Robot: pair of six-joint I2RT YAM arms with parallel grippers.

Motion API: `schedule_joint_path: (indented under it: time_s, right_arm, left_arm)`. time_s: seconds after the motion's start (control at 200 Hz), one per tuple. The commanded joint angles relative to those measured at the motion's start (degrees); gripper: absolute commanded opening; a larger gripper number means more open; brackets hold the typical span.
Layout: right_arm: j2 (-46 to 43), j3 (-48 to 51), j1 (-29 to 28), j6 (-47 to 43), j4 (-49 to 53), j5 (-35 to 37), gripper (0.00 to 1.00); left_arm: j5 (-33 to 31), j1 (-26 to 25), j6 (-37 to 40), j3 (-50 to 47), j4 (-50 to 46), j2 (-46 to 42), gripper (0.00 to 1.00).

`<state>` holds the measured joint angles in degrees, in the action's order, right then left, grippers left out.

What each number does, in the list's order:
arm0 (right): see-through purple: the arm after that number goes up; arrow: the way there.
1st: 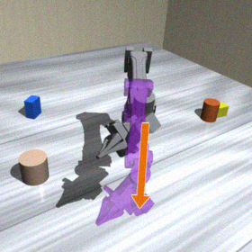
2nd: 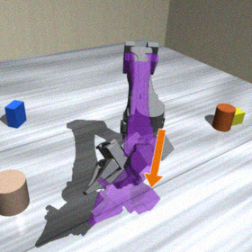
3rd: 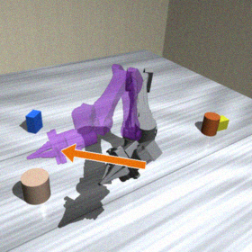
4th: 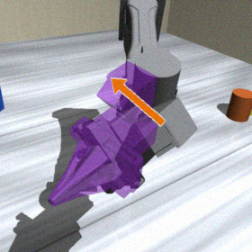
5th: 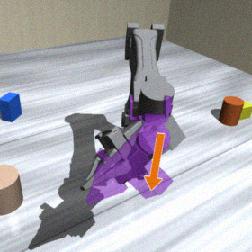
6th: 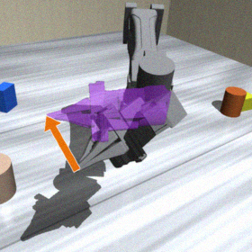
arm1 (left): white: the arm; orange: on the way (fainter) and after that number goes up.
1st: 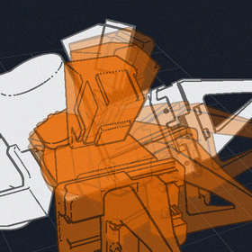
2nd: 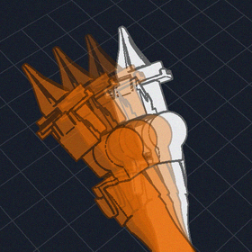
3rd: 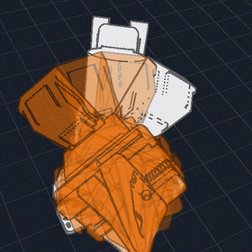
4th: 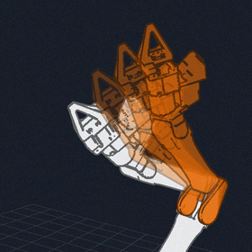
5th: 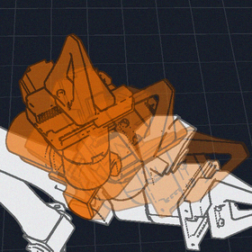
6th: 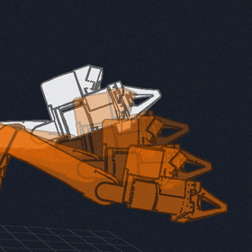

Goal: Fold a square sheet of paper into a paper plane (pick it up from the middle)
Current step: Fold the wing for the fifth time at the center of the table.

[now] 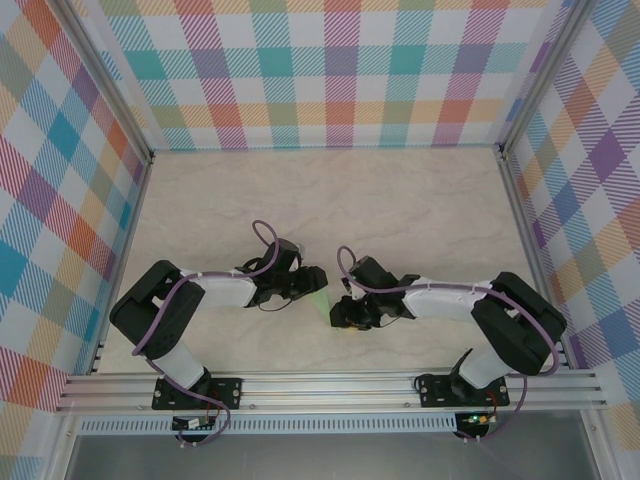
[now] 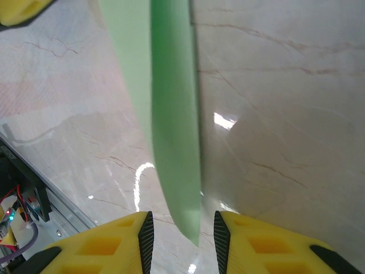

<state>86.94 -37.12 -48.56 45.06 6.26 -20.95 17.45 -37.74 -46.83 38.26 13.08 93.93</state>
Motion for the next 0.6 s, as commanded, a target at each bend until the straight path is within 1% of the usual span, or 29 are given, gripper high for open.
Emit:
schedule_joint_path:
  time_s: [0.0, 0.11, 0.215, 0.325, 0.5, 0.595]
  right_arm:
    - [1.83, -1.99, -0.57, -2.10, 1.57, 0.49, 0.35]
    - [2.29, -2.71, -0.75, -2.05, 1.45, 0.71, 0.34]
    - [3.35, -3.03, -0.75, -2.04, 3.15, 2.21, 0.30]
    - [4.76, -2.44, -0.76, -1.91, 2.58, 1.79, 0.25]
    - [6.15, -1.58, -0.75, -0.94, 3.01, 3.05, 0.17]
    - [6.13, -1.06, -0.75, -0.64, 3.27, 3.39, 0.16]
  left_arm:
    - [-1.28, -0.06, 1.44, 0.57, -2.27, 2.47, 0.50]
    - [-1.30, -0.03, 1.47, 0.58, -2.27, 2.46, 0.50]
    - [-1.26, -0.02, 1.44, 0.51, -2.27, 2.42, 0.50]
    - [-1.28, -0.06, 1.43, 0.54, -2.27, 2.41, 0.50]
    - [-1.13, -0.06, 1.48, 0.70, -2.26, 2.66, 0.50]
    - [-1.02, -0.05, 1.63, 0.94, -2.41, 2.88, 0.50]
